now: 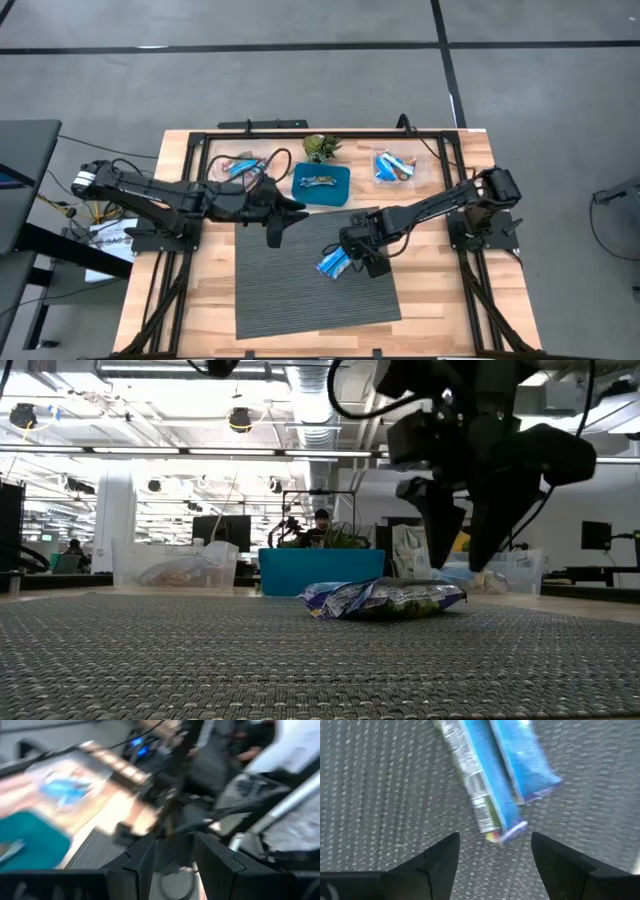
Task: Pick and place Granola Bars by type
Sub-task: Put the blue granola bar into the blue bin
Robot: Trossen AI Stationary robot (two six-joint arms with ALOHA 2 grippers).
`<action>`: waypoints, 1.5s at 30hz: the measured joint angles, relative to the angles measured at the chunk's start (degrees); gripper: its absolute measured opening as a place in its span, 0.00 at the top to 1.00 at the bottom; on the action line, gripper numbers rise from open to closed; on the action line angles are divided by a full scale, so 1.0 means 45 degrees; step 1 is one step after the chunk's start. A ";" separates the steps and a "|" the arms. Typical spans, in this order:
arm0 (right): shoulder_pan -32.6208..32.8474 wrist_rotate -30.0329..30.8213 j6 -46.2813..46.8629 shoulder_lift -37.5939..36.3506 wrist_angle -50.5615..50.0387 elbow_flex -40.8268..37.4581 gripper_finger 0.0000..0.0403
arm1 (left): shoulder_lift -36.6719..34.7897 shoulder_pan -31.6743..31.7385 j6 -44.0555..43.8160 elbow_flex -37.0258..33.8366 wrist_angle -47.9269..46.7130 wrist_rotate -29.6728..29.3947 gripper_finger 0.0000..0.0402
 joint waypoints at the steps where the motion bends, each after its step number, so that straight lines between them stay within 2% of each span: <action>1: 0.0005 -0.0212 -0.0051 0.0112 -0.0031 0.0040 0.41 | -0.0002 -0.0107 -0.0498 0.0000 -0.0481 -0.0359 0.68; 4: 0.0005 -0.0722 -0.0059 0.0414 0.0027 0.0163 0.41 | -0.0002 -0.0248 -0.1914 0.0000 -0.1942 -0.0927 0.68; 8: 0.0005 -0.0931 -0.0064 0.0653 0.0262 0.0166 0.45 | -0.0002 -0.0286 -0.3199 0.0000 -0.3316 -0.0553 0.68; 18: -0.0033 -0.0923 -0.0073 0.0642 0.1280 0.0171 0.71 | -0.0002 -0.0291 -0.3455 0.0000 -0.4325 0.1899 0.68; 23: -0.0029 -0.0849 -0.0150 0.1072 0.1267 0.0199 0.80 | -0.0002 -0.0296 -0.3558 0.0000 -0.4489 0.2048 0.68; 27: 0.0000 -0.0358 -0.0063 0.1426 0.1217 0.0219 0.81 | -0.0002 -0.0291 -0.3644 0.0000 -0.4550 0.2043 0.68; 34: 0.0005 0.0134 -0.0072 0.1480 0.1322 0.0203 0.71 | -0.0002 -0.0291 -0.3719 -0.0005 -0.4669 0.2043 0.68; 37: 0.0000 0.0135 -0.0151 0.1488 0.1325 0.0195 0.71 | -0.0002 -0.0291 -0.3737 -0.0005 -0.4684 0.2038 0.68; 39: 0.0000 0.0132 -0.0151 0.1493 0.1321 0.0190 0.76 | -0.0002 -0.0291 -0.3742 -0.0005 -0.4682 0.2035 0.68; 43: 0.0000 -0.0009 -0.0151 0.1490 0.1334 0.0195 0.95 | -0.0002 -0.0291 -0.3742 -0.0005 -0.4684 0.2029 0.68; 45: 0.0000 -0.0033 -0.0149 0.1488 0.1335 0.0195 0.97 | -0.0002 -0.0291 -0.3742 -0.0005 -0.4684 0.2029 0.68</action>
